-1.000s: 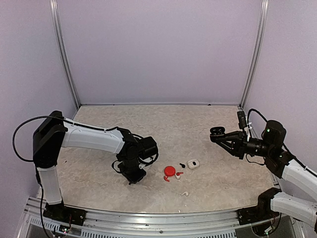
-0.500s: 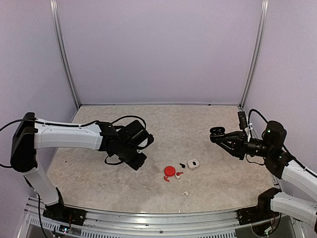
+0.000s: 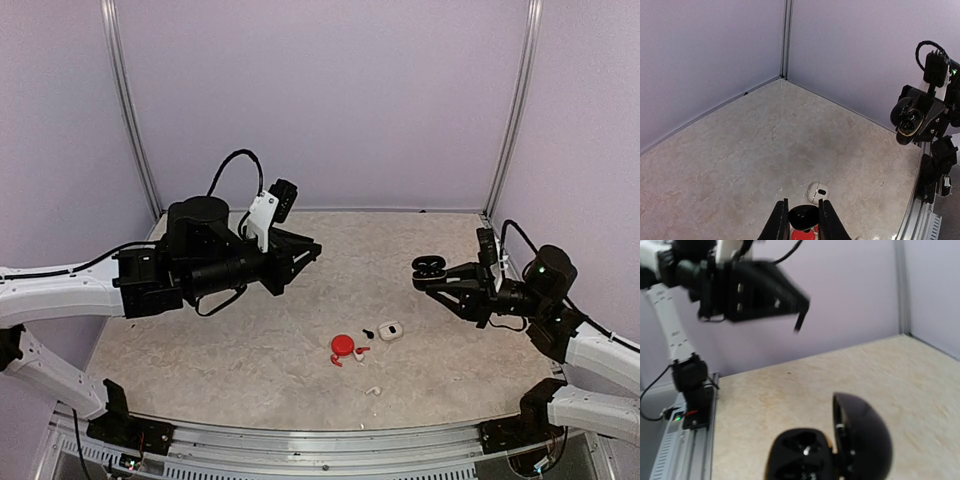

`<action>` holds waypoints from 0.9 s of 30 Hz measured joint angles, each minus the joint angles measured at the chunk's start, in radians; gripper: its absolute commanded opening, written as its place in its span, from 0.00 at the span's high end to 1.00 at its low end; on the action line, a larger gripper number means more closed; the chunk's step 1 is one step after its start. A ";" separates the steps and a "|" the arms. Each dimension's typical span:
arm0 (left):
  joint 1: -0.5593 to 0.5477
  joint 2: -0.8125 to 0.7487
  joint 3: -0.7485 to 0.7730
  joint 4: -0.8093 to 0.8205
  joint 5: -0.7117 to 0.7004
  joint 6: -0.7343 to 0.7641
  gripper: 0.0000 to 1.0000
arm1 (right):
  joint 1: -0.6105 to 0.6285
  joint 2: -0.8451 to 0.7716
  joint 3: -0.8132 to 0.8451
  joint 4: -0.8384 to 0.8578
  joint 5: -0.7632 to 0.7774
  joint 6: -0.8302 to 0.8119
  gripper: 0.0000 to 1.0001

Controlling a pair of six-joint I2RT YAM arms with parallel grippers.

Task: Insert the wireless bluetooth earbuds into the charging case
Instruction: Pick up the left earbud from the center of the board, then insert the left earbud into the left side groove of the charging case.

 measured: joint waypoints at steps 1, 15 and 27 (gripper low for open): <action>-0.011 -0.008 0.000 0.035 0.005 0.013 0.83 | 0.017 0.005 0.000 0.012 0.004 -0.013 1.00; -0.115 -0.003 -0.019 0.410 0.189 0.148 0.82 | 0.149 0.105 0.027 0.159 0.022 -0.151 1.00; -0.151 0.119 0.000 0.485 0.294 0.211 0.83 | 0.243 0.142 0.040 0.206 0.081 -0.216 1.00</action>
